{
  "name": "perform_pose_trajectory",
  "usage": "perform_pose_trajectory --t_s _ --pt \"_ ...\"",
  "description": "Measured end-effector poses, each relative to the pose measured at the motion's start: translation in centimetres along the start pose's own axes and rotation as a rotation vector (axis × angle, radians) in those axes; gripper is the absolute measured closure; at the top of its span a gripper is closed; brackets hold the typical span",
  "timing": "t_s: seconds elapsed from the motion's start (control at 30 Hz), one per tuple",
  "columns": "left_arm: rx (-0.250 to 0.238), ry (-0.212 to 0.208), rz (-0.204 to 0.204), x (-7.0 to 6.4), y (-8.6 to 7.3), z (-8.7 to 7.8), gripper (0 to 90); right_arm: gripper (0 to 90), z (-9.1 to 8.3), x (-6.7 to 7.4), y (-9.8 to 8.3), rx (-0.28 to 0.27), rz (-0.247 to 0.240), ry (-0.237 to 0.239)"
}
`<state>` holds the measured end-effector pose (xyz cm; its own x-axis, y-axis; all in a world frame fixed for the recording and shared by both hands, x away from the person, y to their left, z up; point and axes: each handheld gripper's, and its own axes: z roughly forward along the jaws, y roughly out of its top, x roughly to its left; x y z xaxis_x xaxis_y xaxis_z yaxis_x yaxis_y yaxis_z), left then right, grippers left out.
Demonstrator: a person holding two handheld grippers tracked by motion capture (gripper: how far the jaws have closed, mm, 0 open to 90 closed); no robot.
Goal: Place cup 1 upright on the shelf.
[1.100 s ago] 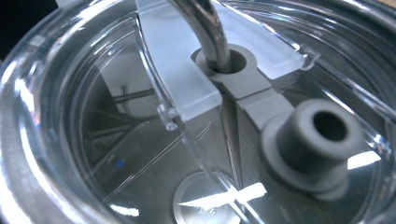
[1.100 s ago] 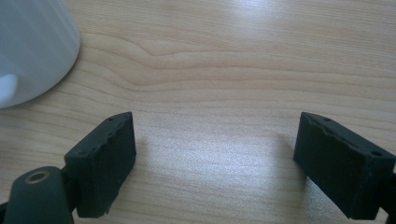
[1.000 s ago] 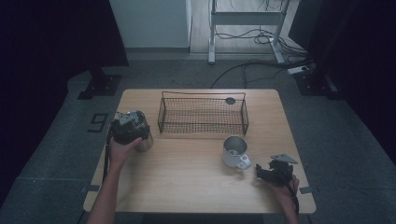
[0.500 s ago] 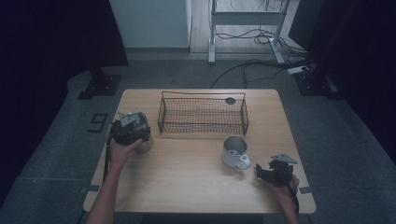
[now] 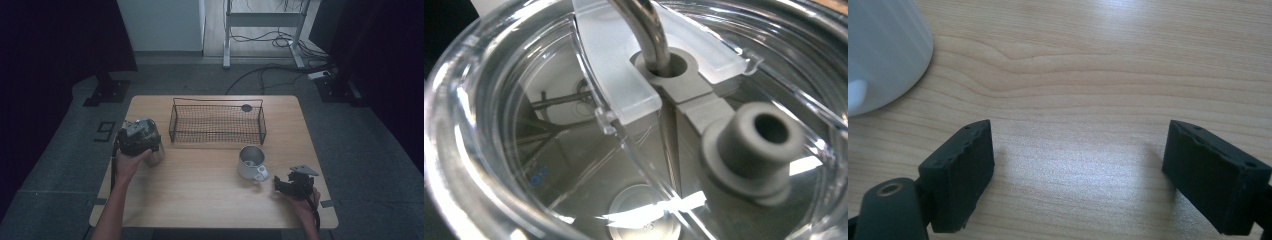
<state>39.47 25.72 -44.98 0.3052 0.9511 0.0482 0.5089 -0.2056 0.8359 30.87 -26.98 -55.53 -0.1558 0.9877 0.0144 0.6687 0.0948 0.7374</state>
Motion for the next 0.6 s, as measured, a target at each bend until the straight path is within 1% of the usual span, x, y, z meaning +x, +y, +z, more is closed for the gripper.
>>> perform_pose_trajectory --t_s 0.13,0.3,0.33,0.47,0.6 --pt "-0.012 0.001 -0.007 -0.5 0.3 -0.3 3.8 12.7 0.0 0.0 0.0 0.0 -0.002 0.002" --pt "-0.024 0.016 0.009 -1.0 1.1 -1.2 3.8 12.7 0.0 0.0 0.0 0.0 -0.004 0.005" --pt "-0.028 0.018 0.007 -1.0 1.3 -1.5 3.8 12.7 0.0 0.0 0.0 0.0 -0.005 0.005" --pt "-0.037 0.014 -0.006 -0.9 2.0 -2.2 3.8 12.6 0.0 -0.1 0.0 0.0 -0.006 0.005" --pt "-0.039 0.026 0.0 -0.7 2.7 -2.5 3.8 12.6 0.1 -0.1 0.1 0.001 -0.011 0.01"
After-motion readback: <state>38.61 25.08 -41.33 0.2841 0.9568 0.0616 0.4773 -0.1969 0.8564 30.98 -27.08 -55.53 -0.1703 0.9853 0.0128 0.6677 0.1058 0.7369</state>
